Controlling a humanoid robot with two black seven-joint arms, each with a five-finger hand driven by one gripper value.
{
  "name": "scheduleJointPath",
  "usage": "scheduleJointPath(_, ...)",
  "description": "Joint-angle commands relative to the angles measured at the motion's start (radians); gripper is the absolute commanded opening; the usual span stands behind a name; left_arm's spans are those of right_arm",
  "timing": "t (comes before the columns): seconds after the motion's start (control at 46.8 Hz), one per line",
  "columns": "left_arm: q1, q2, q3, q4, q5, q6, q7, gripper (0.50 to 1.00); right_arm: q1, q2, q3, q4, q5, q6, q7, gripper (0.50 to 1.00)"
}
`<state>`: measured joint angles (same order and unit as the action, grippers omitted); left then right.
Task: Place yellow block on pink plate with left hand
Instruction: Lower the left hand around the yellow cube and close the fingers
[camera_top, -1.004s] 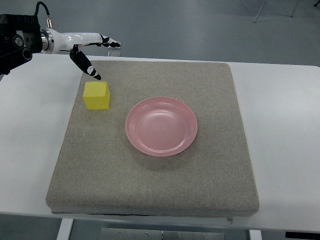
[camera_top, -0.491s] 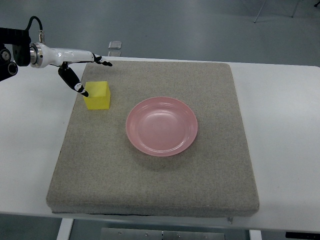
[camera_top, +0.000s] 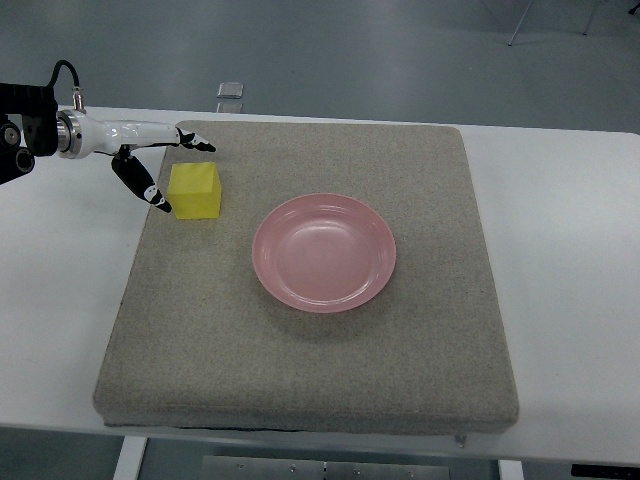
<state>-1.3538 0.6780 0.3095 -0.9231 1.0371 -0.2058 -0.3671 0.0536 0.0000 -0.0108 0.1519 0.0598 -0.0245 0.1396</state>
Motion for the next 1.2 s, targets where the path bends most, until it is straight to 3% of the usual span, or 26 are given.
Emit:
scheduleJointPath(0.0,0.001,-0.001,-0.003,0.003,0.000,0.000,-0.001,0.990,0.000,0.000,0.000,0.000,0.000,0.000,0.000,0.924)
scheduleJointPath(0.619,0.030,-0.031,-0.018,0.018,0.000,0.002,-0.006,0.969,0.000,0.000,0.000,0.000,0.000,0.000,0.000,0.924)
scheduleJointPath(0.79,0.033,-0.031,-0.018,0.020,0.000,0.002,-0.006,0.896,0.000,0.000,0.000,0.000,0.000,0.000,0.000,0.924)
scheduleJointPath(1.174,0.035,-0.049,-0.018,0.032,0.001,0.003,-0.009,0.855,0.000,0.000,0.000,0.000,0.000,0.000,0.000,0.924)
